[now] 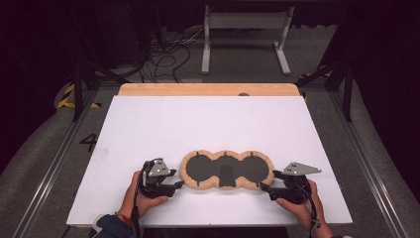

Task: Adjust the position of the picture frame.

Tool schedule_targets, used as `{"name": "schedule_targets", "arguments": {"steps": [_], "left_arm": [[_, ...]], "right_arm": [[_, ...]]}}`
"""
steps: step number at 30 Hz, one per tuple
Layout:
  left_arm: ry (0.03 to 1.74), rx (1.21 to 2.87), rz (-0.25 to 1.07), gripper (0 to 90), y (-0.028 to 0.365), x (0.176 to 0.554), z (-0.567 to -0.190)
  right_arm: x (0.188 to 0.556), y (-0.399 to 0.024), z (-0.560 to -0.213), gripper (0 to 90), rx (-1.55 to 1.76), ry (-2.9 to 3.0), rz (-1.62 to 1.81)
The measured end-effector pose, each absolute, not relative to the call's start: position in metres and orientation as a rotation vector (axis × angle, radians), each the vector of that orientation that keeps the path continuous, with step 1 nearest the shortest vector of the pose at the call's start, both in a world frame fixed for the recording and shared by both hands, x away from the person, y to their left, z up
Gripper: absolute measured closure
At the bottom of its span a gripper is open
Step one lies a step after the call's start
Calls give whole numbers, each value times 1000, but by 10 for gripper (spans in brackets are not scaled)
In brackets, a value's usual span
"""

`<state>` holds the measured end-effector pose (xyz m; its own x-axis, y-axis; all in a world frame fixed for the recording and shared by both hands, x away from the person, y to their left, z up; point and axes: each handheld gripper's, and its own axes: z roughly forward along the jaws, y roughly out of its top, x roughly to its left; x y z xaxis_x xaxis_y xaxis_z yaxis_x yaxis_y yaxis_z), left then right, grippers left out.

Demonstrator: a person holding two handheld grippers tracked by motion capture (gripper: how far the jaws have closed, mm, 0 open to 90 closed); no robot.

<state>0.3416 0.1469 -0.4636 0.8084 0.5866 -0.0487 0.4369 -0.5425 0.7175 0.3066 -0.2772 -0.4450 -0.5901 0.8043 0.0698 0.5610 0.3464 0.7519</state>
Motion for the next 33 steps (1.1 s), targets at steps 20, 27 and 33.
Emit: {"name": "schedule_targets", "arguments": {"steps": [20, 27, 33], "left_arm": [[757, 2230, 253, 476, 151, 350, -465], [761, 2225, 261, 475, 154, 352, -466], [766, 2221, 248, 471, 154, 354, -466]], "right_arm": [[321, -274, -446, 308, 1178, 2308, 1109], [327, -271, -445, 308, 1172, 2315, 1104], [329, -272, -445, 309, 1167, 2319, 1110]]}}
